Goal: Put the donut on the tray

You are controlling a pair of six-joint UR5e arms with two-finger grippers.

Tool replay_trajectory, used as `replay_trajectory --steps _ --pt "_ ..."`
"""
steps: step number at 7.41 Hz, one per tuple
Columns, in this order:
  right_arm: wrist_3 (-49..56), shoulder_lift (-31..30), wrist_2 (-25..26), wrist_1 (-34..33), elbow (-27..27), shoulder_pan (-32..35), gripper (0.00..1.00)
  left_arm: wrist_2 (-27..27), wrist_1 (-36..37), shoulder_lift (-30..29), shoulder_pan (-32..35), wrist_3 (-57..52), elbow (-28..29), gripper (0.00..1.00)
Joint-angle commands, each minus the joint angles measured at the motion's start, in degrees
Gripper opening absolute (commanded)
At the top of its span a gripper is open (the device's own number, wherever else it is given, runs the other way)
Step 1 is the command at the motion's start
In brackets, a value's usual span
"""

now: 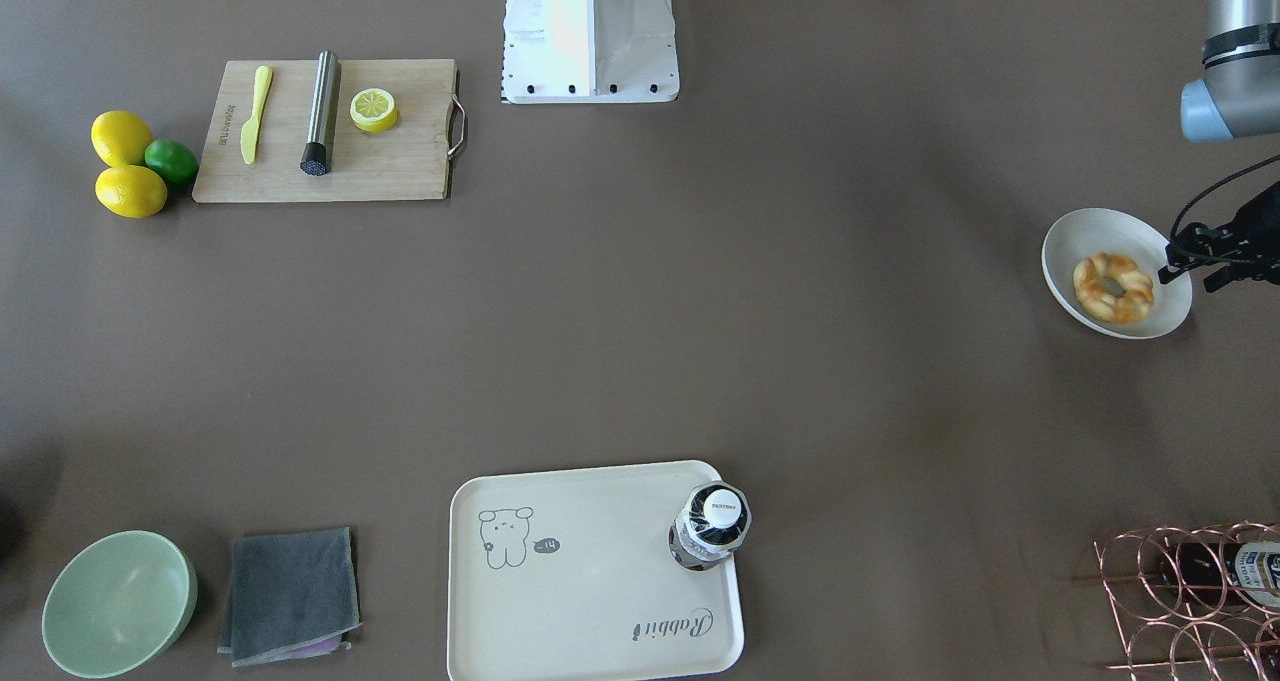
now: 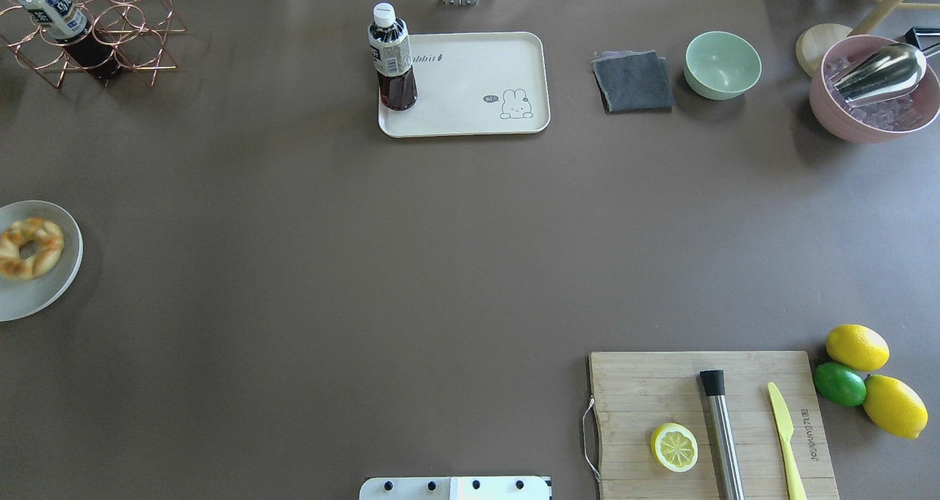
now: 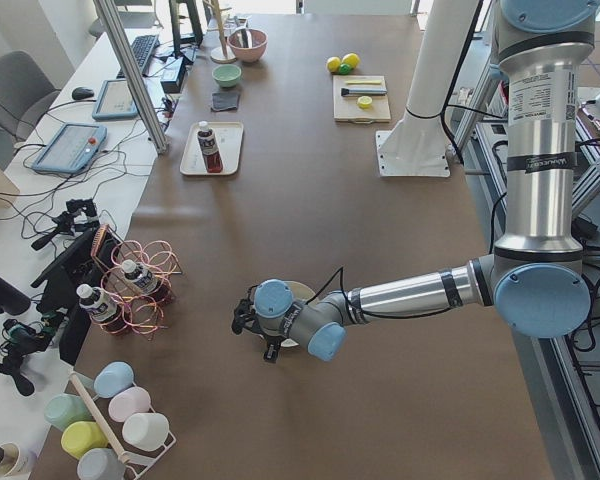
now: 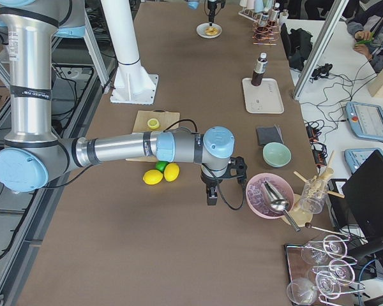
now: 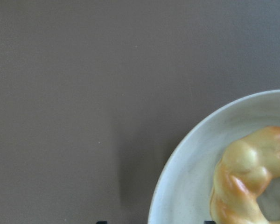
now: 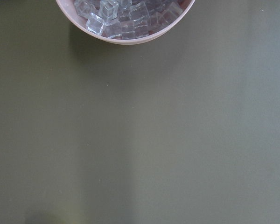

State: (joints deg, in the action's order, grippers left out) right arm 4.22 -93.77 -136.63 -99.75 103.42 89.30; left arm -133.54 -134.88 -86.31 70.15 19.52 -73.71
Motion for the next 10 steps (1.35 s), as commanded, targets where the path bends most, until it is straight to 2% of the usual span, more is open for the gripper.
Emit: replay_trajectory --steps 1,2,3,4,5,7,8,9,10 --pt "0.0 0.0 0.1 0.1 0.0 0.0 1.0 0.0 -0.2 0.0 -0.2 0.0 0.5 0.5" --pt "0.0 0.0 0.1 0.0 0.0 0.0 1.0 0.0 -0.2 0.0 -0.2 0.1 0.5 0.42" --pt "0.0 0.0 0.0 0.0 0.0 0.0 1.0 0.0 -0.2 0.0 -0.2 0.7 0.5 0.17" --pt "0.0 0.0 0.0 0.0 0.1 0.0 1.0 0.0 -0.2 -0.2 -0.2 1.7 0.5 0.04" --pt "0.0 0.1 0.0 0.1 0.0 0.0 1.0 0.0 -0.3 -0.2 -0.3 2.1 0.3 0.0" --pt "0.0 0.2 0.0 0.1 0.5 0.0 1.0 -0.2 -0.3 -0.3 -0.3 2.4 -0.2 0.0" --pt "-0.1 0.3 0.0 0.1 0.7 0.0 1.0 -1.8 0.5 -0.6 -0.3 3.6 -2.4 0.0" --pt "-0.1 1.0 -0.2 0.1 0.7 0.0 1.0 -6.5 0.6 -0.7 -0.2 10.0 -5.7 0.0" --pt "-1.4 1.0 -1.3 0.2 1.4 0.0 1.0 -8.3 0.5 -0.9 -0.2 15.5 -8.7 0.0"
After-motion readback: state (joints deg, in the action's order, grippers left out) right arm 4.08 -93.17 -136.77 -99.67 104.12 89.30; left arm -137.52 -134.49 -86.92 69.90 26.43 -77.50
